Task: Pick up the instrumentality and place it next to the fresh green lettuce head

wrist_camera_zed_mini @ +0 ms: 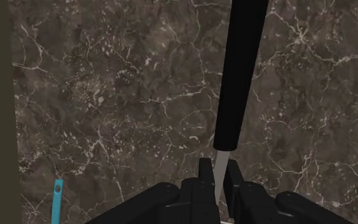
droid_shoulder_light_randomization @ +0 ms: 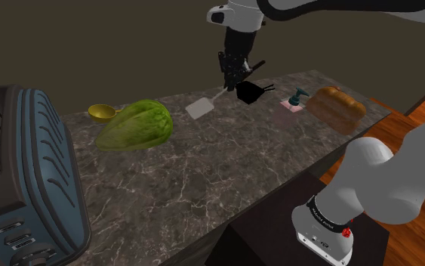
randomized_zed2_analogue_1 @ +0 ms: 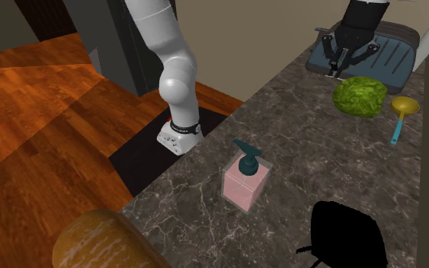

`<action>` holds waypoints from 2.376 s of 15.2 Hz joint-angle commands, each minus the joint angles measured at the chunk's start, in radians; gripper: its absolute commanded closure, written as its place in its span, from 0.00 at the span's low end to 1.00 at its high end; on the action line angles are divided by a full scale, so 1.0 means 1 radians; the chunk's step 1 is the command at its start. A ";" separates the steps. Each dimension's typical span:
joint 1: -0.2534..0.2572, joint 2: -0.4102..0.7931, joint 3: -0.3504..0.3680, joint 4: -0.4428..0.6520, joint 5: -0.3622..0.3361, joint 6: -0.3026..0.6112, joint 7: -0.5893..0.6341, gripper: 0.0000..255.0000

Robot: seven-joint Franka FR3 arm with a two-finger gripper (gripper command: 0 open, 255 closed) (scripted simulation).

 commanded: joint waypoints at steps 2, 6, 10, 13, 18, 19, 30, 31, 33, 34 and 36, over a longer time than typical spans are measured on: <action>0.022 0.114 0.024 0.114 0.022 -0.003 0.039 1.00; 0.021 0.114 0.023 0.060 0.021 0.051 0.041 1.00; 0.021 0.118 0.022 0.010 0.020 0.104 0.044 1.00; 0.020 0.123 0.022 -0.025 0.020 0.144 0.046 1.00; 0.020 0.135 0.020 -0.079 0.019 0.211 0.048 1.00; 0.019 0.139 0.020 -0.089 0.019 0.224 0.049 1.00; 0.018 0.188 0.016 -0.188 0.020 0.372 0.053 1.00; 0.018 0.194 0.016 -0.196 0.020 0.386 0.053 1.00; 0.017 0.206 0.015 -0.211 0.020 0.413 0.054 1.00; 0.017 0.212 0.015 -0.218 0.021 0.426 0.054 1.00; 0.017 0.226 0.015 -0.231 0.021 0.453 0.055 1.00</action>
